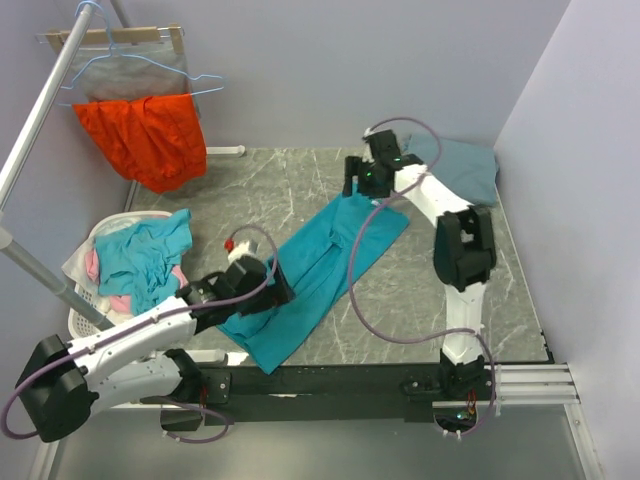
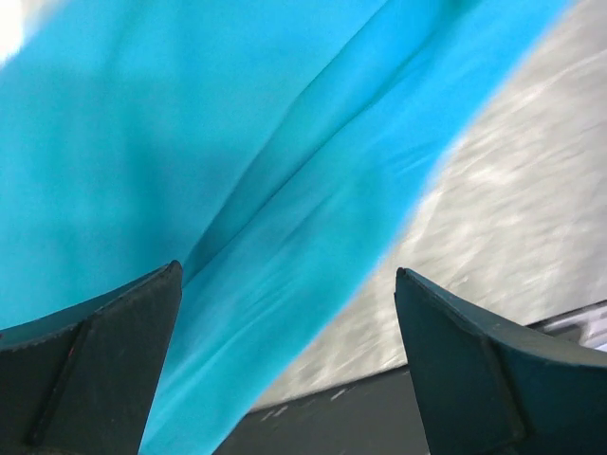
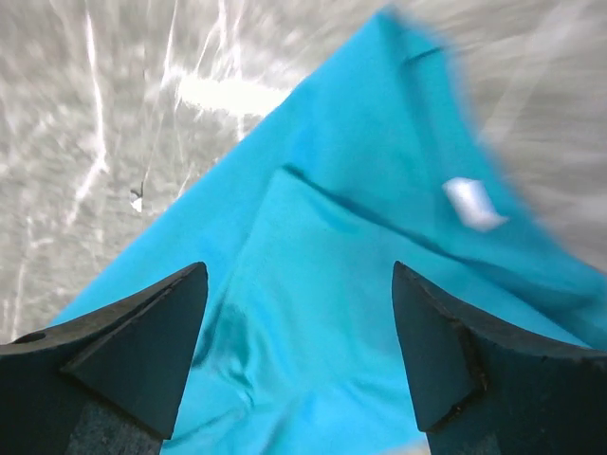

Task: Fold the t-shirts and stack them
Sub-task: Rotate the tshirt 90 degrees

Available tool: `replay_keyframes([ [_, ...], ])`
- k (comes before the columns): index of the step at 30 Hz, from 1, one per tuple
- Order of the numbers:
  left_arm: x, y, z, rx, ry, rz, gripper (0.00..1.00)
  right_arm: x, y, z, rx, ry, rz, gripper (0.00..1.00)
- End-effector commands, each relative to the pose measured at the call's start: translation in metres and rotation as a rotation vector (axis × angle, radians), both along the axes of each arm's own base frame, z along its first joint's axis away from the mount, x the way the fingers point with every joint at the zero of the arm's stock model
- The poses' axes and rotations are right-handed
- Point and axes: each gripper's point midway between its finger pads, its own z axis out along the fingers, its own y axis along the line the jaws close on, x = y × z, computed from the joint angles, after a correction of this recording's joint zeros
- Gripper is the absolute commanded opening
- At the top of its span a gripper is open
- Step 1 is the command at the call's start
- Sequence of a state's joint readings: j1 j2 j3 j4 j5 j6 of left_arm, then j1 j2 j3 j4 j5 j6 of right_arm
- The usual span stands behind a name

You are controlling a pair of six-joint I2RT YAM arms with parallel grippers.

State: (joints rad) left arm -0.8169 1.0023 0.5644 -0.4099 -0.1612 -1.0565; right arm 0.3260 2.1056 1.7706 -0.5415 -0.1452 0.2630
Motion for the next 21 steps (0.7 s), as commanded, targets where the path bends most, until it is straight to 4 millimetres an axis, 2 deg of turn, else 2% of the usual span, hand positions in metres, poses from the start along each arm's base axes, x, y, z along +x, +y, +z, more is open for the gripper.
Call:
replay_keyframes([
  [1, 0.061, -0.018, 0.07, 0.07, -0.261, -0.045, 0.99, 0.003, -0.047, 0.105, 0.009, -0.29, -0.1, 0.86],
  [2, 0.076, -0.029, 0.095, 0.079, -0.324, -0.09, 0.99, -0.005, -0.05, 0.107, 0.005, -0.291, -0.112, 0.86],
  [3, 0.087, -0.041, 0.103, 0.073, -0.353, -0.12, 0.99, -0.015, -0.056, 0.121, 0.008, -0.316, -0.129, 0.86],
  [4, 0.106, -0.059, 0.108, 0.083, -0.36, -0.149, 0.99, -0.029, -0.061, 0.106, -0.003, -0.276, -0.151, 0.87],
  [5, 0.115, -0.07, 0.11, 0.108, -0.381, -0.204, 0.99, -0.038, -0.066, 0.103, -0.008, -0.262, -0.17, 0.87],
  [6, 0.125, -0.086, 0.116, 0.085, -0.405, -0.243, 0.99, -0.049, -0.069, 0.112, 0.001, -0.274, -0.179, 0.87],
  [7, 0.146, -0.103, 0.114, 0.087, -0.405, -0.263, 0.99, -0.064, -0.075, 0.091, -0.01, -0.221, -0.214, 0.87],
  [8, 0.156, -0.115, 0.115, 0.089, -0.422, -0.305, 0.99, -0.072, -0.081, 0.086, -0.017, -0.209, -0.239, 0.87],
  [9, 0.163, -0.133, 0.091, 0.084, -0.377, -0.365, 0.99, -0.083, -0.083, 0.091, -0.008, -0.217, -0.248, 0.88],
  [10, 0.182, -0.148, 0.112, 0.037, -0.431, -0.376, 0.99, -0.097, -0.088, 0.075, -0.012, -0.18, -0.268, 0.88],
  [11, 0.187, -0.16, 0.109, 0.014, -0.43, -0.425, 0.99, -0.105, -0.089, 0.071, -0.007, -0.17, -0.273, 0.88],
  [12, 0.195, -0.173, 0.082, 0.003, -0.38, -0.467, 1.0, -0.119, -0.091, 0.066, 0.009, -0.157, -0.278, 0.88],
  [13, 0.2, -0.192, 0.096, -0.078, -0.399, -0.529, 0.99, -0.126, -0.09, 0.064, 0.018, -0.152, -0.278, 0.88],
  [14, 0.203, -0.2, 0.09, -0.098, -0.387, -0.56, 0.99, -0.133, -0.089, 0.062, 0.03, -0.15, -0.273, 0.88],
  [15, 0.207, -0.21, 0.061, -0.101, -0.337, -0.595, 0.99, -0.145, -0.088, 0.059, 0.045, -0.144, -0.266, 0.88],
  [16, 0.212, -0.221, 0.069, -0.144, -0.347, -0.636, 0.99, -0.152, -0.082, 0.058, 0.069, -0.139, -0.24, 0.88],
  [17, 0.215, -0.224, 0.059, -0.146, -0.324, -0.641, 0.99, -0.158, -0.079, 0.057, 0.084, -0.135, -0.224, 0.88],
  [18, 0.217, -0.229, 0.035, -0.147, -0.283, -0.658, 1.0, -0.17, -0.069, 0.056, 0.13, -0.122, -0.173, 0.88],
  [19, 0.226, -0.232, 0.039, -0.164, -0.292, -0.663, 0.99, -0.175, -0.063, 0.055, 0.151, -0.114, -0.147, 0.88],
  [20, 0.224, -0.237, 0.036, -0.204, -0.273, -0.689, 0.99, -0.181, -0.057, 0.054, 0.173, -0.103, -0.118, 0.88],
  [21, 0.224, -0.239, 0.017, -0.215, -0.238, -0.702, 1.0, -0.191, -0.046, 0.049, 0.192, -0.085, -0.076, 0.88],
])
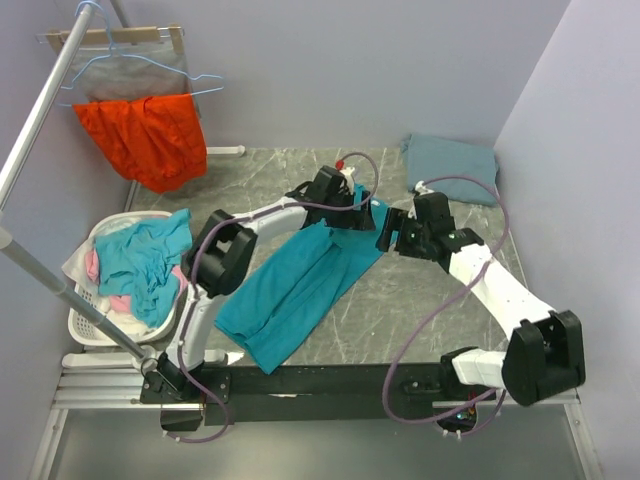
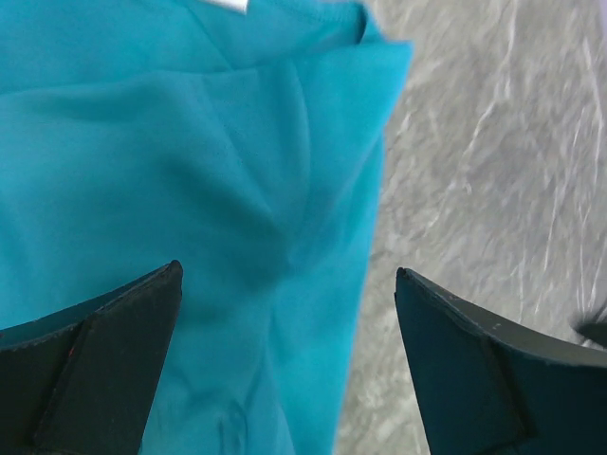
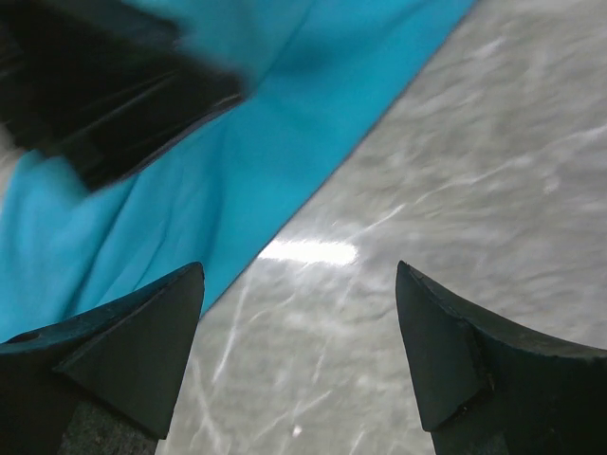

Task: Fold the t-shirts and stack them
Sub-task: Rotate the tshirt 90 degrees

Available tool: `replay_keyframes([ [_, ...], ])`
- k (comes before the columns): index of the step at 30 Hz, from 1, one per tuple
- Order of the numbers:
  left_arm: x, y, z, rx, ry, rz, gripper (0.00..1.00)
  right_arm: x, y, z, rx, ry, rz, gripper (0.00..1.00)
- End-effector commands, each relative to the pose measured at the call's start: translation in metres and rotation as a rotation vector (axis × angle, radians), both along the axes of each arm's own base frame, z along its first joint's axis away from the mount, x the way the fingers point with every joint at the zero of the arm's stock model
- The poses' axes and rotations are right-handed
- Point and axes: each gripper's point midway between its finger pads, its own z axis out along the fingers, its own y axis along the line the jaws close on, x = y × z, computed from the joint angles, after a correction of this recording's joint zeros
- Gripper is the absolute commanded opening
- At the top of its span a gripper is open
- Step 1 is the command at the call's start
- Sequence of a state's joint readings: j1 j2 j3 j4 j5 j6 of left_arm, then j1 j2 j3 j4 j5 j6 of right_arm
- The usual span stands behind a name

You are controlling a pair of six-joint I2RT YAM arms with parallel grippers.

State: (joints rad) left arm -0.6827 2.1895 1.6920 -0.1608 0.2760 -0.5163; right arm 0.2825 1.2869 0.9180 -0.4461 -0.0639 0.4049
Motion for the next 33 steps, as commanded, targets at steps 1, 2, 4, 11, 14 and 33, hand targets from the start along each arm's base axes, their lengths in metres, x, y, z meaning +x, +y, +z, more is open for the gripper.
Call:
replay_keyframes([
  [1, 0.005, -0.029, 0.012, -0.138, 0.016, -0.17, 0.99, -0.025, 0.052, 0.022, 0.186, -0.047, 0.191, 0.88],
  [2, 0.009, -0.03, 0.005, -0.128, 0.019, -0.171, 0.99, -0.031, 0.061, 0.02, 0.207, -0.033, 0.229, 0.88],
  [4, 0.023, -0.029, -0.018, -0.092, 0.054, -0.152, 1.0, -0.048, 0.088, 0.012, 0.258, 0.007, 0.323, 0.88],
  [11, 0.082, 0.005, -0.058, -0.089, 0.11, -0.041, 1.0, -0.073, 0.15, -0.015, 0.263, 0.107, 0.491, 0.88],
  [14, 0.104, 0.022, -0.062, -0.109, 0.115, 0.011, 0.99, -0.078, 0.167, -0.028, 0.258, 0.167, 0.549, 0.88],
  [33, 0.177, 0.096, -0.057, -0.079, 0.045, 0.315, 1.0, -0.128, 0.221, -0.096, 0.235, 0.412, 0.697, 0.88],
])
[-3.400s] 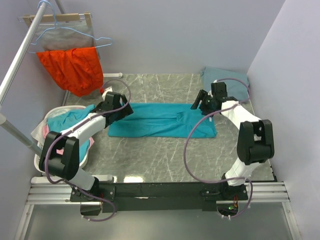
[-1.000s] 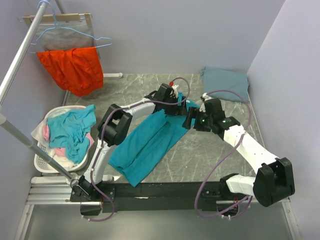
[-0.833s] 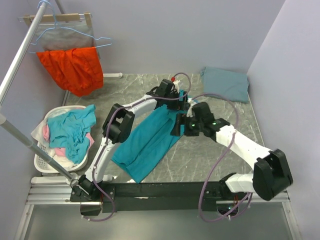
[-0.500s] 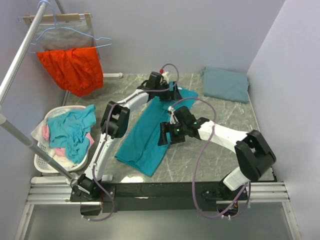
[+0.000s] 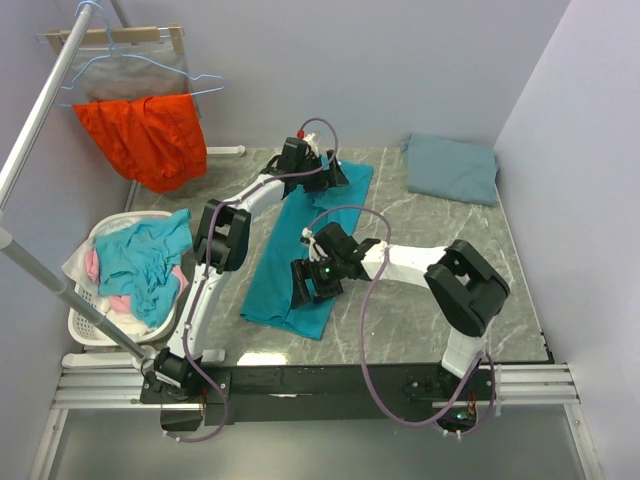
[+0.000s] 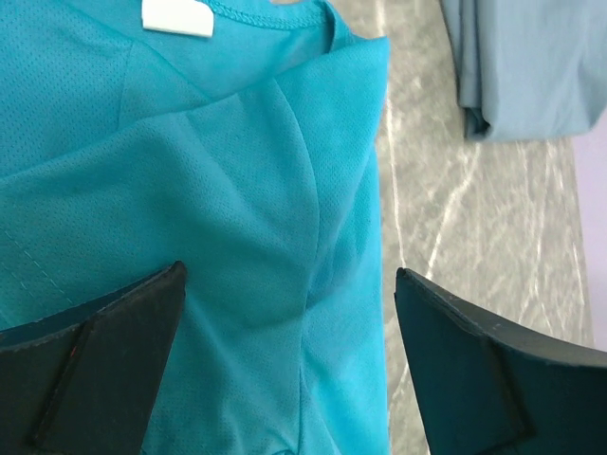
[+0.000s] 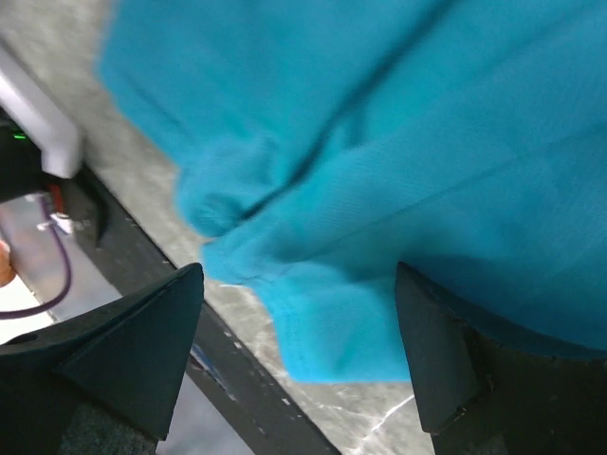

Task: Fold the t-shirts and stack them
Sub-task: Rotate the tshirt 90 degrees

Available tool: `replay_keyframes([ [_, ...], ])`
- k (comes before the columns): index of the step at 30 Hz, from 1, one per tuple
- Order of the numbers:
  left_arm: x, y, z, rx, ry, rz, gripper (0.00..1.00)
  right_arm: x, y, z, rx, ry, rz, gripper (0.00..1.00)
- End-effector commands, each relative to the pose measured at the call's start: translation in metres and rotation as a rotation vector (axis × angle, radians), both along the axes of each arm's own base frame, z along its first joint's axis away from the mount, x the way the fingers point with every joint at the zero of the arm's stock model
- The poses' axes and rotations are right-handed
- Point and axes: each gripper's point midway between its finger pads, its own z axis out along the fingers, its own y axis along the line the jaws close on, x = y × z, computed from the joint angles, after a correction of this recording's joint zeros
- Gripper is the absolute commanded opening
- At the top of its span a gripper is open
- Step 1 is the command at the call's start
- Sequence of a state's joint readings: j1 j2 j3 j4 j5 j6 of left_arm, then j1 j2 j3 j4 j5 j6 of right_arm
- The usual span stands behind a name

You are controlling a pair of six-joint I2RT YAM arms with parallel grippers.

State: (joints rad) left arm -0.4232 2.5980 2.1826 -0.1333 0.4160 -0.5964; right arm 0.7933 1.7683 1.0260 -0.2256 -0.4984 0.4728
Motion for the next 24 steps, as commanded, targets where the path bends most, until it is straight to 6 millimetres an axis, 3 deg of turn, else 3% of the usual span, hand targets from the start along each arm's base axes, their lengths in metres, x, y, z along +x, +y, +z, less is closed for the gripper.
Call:
replay_keyframes([
  [1, 0.017, 0.038, -0.025, 0.076, 0.06, 0.139, 0.99, -0.017, -0.007, -0.021, -0.053, 0.06, -0.003, 0.88],
  [8, 0.032, 0.056, -0.01, 0.064, 0.039, 0.215, 0.99, -0.042, -0.049, -0.04, -0.215, 0.055, -0.06, 0.88],
  [11, 0.033, 0.058, -0.007, 0.055, 0.035, 0.232, 1.0, -0.044, -0.072, -0.045, -0.305, 0.029, -0.096, 0.88],
  [13, 0.034, 0.054, -0.002, 0.037, 0.025, 0.218, 0.99, -0.042, -0.077, -0.04, -0.309, -0.008, -0.094, 0.88],
  [18, 0.035, 0.037, 0.021, -0.039, -0.004, 0.156, 1.0, -0.029, -0.057, -0.002, -0.151, -0.129, -0.048, 0.89],
  [19, 0.034, 0.035, 0.037, -0.061, -0.024, 0.144, 0.99, -0.021, -0.052, 0.017, -0.11, -0.18, -0.052, 0.89],
  [21, 0.03, 0.026, 0.063, -0.11, -0.062, 0.103, 1.0, -0.013, -0.049, 0.037, -0.077, -0.249, -0.041, 0.89],
  [22, 0.028, 0.025, 0.092, -0.14, -0.1, 0.089, 0.99, -0.004, -0.047, 0.058, -0.045, -0.311, -0.058, 0.9],
  [24, 0.02, 0.02, 0.122, -0.176, -0.144, 0.061, 0.99, 0.007, -0.05, 0.082, -0.014, -0.374, -0.091, 0.9],
])
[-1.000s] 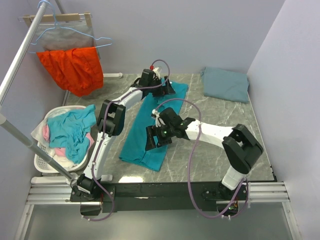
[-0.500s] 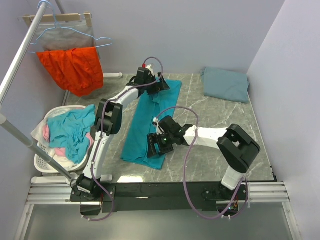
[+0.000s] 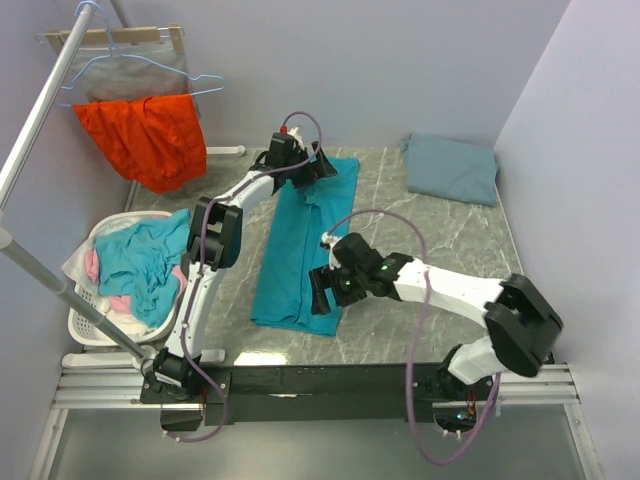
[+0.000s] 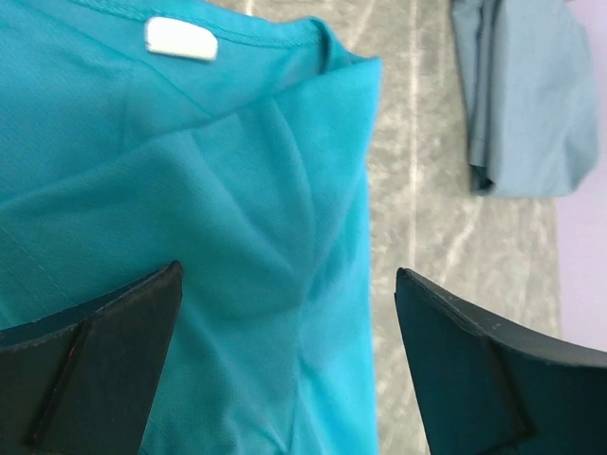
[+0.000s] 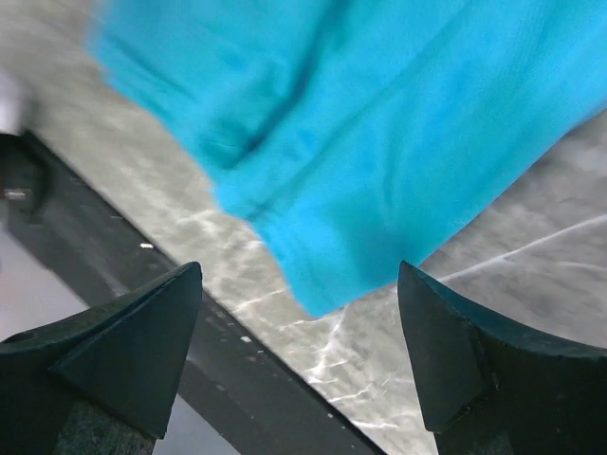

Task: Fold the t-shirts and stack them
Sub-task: Rotate the tshirt 90 degrees, then grab the bottom of the folded rectangular tshirt with both arms

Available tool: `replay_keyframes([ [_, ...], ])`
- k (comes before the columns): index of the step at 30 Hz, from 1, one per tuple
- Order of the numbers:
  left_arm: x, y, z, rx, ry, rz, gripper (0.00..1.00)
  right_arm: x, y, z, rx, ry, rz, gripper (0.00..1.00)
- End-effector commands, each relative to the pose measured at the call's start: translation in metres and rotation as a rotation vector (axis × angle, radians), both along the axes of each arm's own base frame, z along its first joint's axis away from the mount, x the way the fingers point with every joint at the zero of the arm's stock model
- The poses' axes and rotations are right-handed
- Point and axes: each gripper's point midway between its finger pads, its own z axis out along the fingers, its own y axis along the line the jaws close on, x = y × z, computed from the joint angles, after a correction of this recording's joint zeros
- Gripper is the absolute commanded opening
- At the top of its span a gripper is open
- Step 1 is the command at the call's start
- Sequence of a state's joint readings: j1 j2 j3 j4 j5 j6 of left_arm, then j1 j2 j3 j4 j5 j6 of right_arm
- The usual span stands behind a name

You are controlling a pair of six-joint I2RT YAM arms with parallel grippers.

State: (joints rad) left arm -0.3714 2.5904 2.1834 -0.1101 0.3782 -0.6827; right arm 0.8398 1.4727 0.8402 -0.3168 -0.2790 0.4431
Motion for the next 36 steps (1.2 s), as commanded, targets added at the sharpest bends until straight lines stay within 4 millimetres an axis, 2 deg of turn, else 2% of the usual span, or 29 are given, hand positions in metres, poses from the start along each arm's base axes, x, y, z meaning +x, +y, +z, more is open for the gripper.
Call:
replay_keyframes([
  [1, -0.011, -0.009, 0.149, -0.141, -0.231, -0.064, 0.99, 0.043, -0.002, 0.077, 0.084, -0.256, -0.068, 0.91],
  [3, -0.026, -0.009, 0.162, -0.132, -0.24, -0.07, 0.99, 0.06, -0.022, 0.084, 0.053, -0.28, -0.166, 0.91],
  [4, -0.037, -0.005, 0.192, -0.134, -0.276, -0.063, 0.99, 0.069, -0.033, 0.087, 0.031, -0.287, -0.231, 0.91],
  [5, -0.049, -0.005, 0.178, -0.106, -0.236, -0.061, 1.0, 0.076, -0.046, 0.085, -0.009, -0.294, -0.282, 0.91],
  [6, -0.055, 0.002, 0.175, -0.061, -0.232, -0.026, 1.0, 0.081, -0.055, 0.085, -0.019, -0.293, -0.316, 0.91],
  [7, -0.071, 0.011, 0.194, -0.04, -0.24, 0.001, 0.99, 0.092, -0.072, 0.082, -0.03, -0.276, -0.385, 0.92],
  [8, -0.092, 0.016, 0.153, 0.017, -0.153, 0.014, 0.99, 0.095, -0.08, 0.079, -0.039, -0.266, -0.413, 0.92],
  [9, -0.1, 0.027, 0.141, 0.057, -0.139, 0.068, 1.0, 0.099, -0.085, 0.076, -0.038, -0.256, -0.43, 0.92],
  [10, -0.116, 0.036, 0.157, 0.045, -0.165, 0.097, 0.99, 0.102, -0.092, 0.074, -0.041, -0.248, -0.445, 0.92],
  [11, -0.143, 0.048, 0.107, 0.092, -0.063, 0.117, 0.99, 0.102, -0.092, 0.072, -0.038, -0.241, -0.442, 0.92],
  [12, -0.155, 0.058, 0.095, 0.097, -0.036, 0.158, 0.99, 0.1, -0.09, 0.069, -0.028, -0.223, -0.426, 0.91],
  [13, -0.184, 0.074, 0.072, 0.119, 0.005, 0.181, 0.99, 0.098, -0.088, 0.065, -0.023, -0.209, -0.412, 0.91],
  [15, -0.21, 0.086, 0.055, 0.138, 0.032, 0.212, 0.99, 0.092, -0.083, 0.059, 0.004, -0.174, -0.396, 0.9],
  [16, -0.232, 0.103, 0.038, 0.169, 0.062, 0.244, 0.99, 0.086, -0.083, 0.05, 0.007, -0.147, -0.392, 0.89],
  [17, -0.242, 0.108, 0.035, 0.163, 0.069, 0.253, 0.99, 0.085, -0.08, 0.049, 0.025, -0.144, -0.384, 0.88],
  [18, -0.252, 0.112, 0.031, 0.163, 0.079, 0.259, 0.99, 0.074, -0.078, 0.039, 0.039, -0.102, -0.367, 0.88],
  [20, -0.272, 0.131, 0.027, 0.175, 0.088, 0.307, 1.0, 0.068, -0.072, 0.033, 0.082, -0.073, -0.359, 0.85],
  [21, -0.276, 0.134, 0.03, 0.169, 0.077, 0.317, 0.99, 0.059, -0.073, 0.022, 0.084, -0.035, -0.361, 0.82],
  [22, -0.289, 0.141, 0.031, 0.171, 0.078, 0.325, 0.99, 0.054, -0.068, 0.021, 0.116, -0.019, -0.344, 0.8],
  [23, -0.295, 0.148, 0.03, 0.183, 0.083, 0.346, 0.99, 0.05, -0.067, 0.017, 0.126, -0.003, -0.341, 0.79],
  [24, -0.3, 0.153, 0.039, 0.174, 0.065, 0.36, 0.99, 0.042, -0.069, 0.008, 0.125, 0.028, -0.346, 0.78],
  [27, -0.315, 0.17, 0.037, 0.211, 0.071, 0.397, 1.0, 0.029, -0.064, 0.0, 0.157, 0.076, -0.321, 0.78],
  [33, -0.346, 0.184, 0.023, 0.218, 0.14, 0.417, 0.99, 0.01, -0.053, -0.01, 0.17, 0.139, -0.295, 0.78],
  [36, -0.369, 0.194, 0.002, 0.237, 0.197, 0.449, 0.99, 0.004, -0.042, -0.01, 0.18, 0.148, -0.277, 0.78],
])
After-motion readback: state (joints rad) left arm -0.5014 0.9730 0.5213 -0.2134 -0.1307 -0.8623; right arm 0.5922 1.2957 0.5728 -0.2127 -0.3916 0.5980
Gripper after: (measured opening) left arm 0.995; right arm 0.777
